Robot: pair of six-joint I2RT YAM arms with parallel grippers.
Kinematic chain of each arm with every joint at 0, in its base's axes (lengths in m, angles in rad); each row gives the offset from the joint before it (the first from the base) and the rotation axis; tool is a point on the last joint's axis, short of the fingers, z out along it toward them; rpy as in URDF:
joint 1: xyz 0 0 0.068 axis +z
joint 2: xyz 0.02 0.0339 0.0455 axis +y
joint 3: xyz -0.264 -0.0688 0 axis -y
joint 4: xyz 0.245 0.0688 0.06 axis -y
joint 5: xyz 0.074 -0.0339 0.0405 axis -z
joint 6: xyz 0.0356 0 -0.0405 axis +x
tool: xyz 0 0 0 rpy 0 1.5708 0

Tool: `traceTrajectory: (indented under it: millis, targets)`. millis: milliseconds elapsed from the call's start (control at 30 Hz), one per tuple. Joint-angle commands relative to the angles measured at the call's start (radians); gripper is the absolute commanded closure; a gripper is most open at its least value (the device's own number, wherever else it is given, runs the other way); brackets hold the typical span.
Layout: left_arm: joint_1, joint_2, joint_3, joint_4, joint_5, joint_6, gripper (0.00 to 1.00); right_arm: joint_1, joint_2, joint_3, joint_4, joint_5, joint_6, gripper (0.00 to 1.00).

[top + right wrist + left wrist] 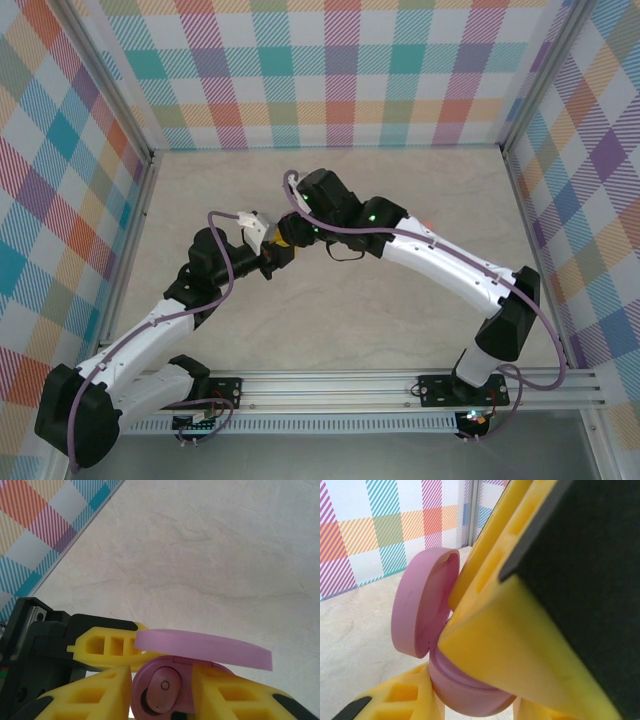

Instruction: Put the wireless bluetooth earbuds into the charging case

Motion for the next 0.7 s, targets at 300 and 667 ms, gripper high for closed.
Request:
traceTrajectory:
  millis: [300,667]
  targets:
    - [0.0,-0.04,-0.016,0.038,0.083,0.046,0.83,-0.064,-0.142,0.094,-0.034,0.065,-0.079,0.55]
    - [-0.001,-0.074,-0.013,0.03,0.201,0.092,0.83,-0.232,-0.037,0.166,-0.169,-0.259,-0.029,0.54]
